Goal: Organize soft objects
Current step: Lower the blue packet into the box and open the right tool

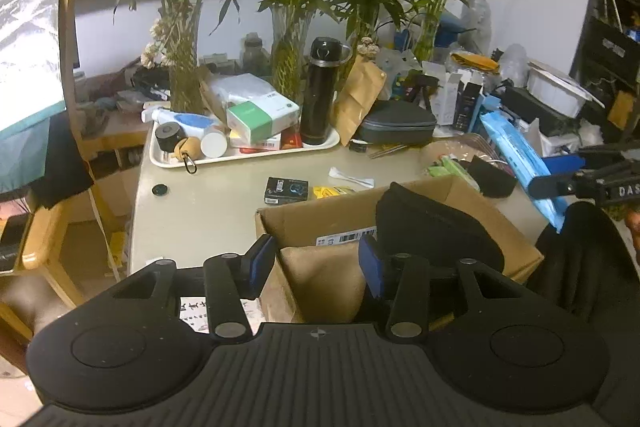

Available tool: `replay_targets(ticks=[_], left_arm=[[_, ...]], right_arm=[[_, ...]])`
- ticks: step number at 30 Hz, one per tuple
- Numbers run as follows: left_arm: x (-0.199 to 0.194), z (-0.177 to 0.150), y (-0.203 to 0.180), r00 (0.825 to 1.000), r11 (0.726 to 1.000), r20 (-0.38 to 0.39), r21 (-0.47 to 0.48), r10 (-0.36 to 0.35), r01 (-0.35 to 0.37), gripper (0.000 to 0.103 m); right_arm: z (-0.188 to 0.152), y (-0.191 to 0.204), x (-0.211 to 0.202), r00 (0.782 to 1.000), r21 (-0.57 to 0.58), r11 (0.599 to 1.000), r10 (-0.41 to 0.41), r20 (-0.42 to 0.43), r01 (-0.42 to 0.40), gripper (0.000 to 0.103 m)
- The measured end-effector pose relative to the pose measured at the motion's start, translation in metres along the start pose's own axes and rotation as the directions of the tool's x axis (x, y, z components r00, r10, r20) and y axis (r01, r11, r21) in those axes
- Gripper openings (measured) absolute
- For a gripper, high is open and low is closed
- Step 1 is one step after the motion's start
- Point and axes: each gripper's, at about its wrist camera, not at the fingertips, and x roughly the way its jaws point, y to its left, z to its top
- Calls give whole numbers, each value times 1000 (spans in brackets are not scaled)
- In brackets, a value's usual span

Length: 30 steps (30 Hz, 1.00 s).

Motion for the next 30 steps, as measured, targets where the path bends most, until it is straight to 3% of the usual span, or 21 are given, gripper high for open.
replay_targets(ticks=[10, 14, 17, 30], left_arm=[[-3, -8, -2, 1000, 999, 19, 43, -6, 6, 46], [-1, -10, 0, 1000, 1000, 7, 20, -10, 10, 46], [-1, -12, 2, 1000, 1000, 5, 13, -5, 5, 46], [1, -14, 1, 1000, 1000, 12, 5, -11, 11, 46]], right_arm=[[4, 5, 8, 1000, -17, 1000, -1, -8, 1, 68], [1, 11, 25, 997, -67, 998, 0, -77, -6, 79], [-5, 14, 35, 994, -88, 996, 5, -111, -14, 98], [-12, 1, 31, 995, -26, 999, -22, -94, 20, 103]])
